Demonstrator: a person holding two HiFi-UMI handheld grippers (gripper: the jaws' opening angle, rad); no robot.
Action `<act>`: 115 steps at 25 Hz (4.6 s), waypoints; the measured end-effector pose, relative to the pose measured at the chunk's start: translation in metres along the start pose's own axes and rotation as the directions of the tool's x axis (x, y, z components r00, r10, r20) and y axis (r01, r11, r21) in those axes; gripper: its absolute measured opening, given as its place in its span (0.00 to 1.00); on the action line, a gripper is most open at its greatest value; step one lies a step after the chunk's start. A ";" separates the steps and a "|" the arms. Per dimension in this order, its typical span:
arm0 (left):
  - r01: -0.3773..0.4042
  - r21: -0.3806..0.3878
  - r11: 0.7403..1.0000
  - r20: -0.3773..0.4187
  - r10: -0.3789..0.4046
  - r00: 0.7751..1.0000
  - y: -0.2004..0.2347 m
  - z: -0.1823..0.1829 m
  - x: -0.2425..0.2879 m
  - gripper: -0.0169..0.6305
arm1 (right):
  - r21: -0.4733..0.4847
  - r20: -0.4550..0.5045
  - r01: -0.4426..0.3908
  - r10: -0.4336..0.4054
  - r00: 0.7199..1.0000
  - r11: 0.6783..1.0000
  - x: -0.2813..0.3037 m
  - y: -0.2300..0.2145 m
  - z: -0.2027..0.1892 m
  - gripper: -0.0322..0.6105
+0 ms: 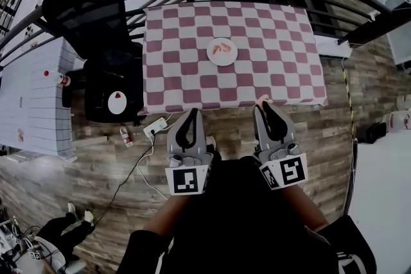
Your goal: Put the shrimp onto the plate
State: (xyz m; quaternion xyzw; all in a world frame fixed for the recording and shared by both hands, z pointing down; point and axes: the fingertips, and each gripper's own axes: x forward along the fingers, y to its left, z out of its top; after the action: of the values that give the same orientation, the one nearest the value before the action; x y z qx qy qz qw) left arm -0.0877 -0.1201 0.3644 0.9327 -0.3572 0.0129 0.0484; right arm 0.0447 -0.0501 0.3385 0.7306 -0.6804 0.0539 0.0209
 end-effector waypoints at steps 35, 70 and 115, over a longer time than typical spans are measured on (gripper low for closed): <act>-0.144 0.049 0.988 0.037 0.142 0.989 -0.006 0.019 0.069 0.04 | 0.032 -0.100 -0.222 0.224 0.969 0.975 0.106 -0.045 -0.032 0.14; -0.219 0.029 0.975 -0.036 0.220 0.975 -0.016 -0.005 0.117 0.04 | 0.124 -0.419 -0.321 0.343 0.841 0.939 0.227 -0.077 -0.181 0.14; -0.373 -0.041 0.927 -0.166 0.362 0.917 0.025 -0.059 0.080 0.04 | -0.140 -0.711 -0.353 0.154 0.686 0.925 0.303 -0.106 -0.378 0.14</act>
State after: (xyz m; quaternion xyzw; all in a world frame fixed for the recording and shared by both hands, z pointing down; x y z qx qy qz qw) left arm -0.0436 -0.1861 0.4293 0.8427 -0.5215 0.0816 0.1062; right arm 0.1521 -0.3033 0.7513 0.5459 -0.7193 0.2318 0.3617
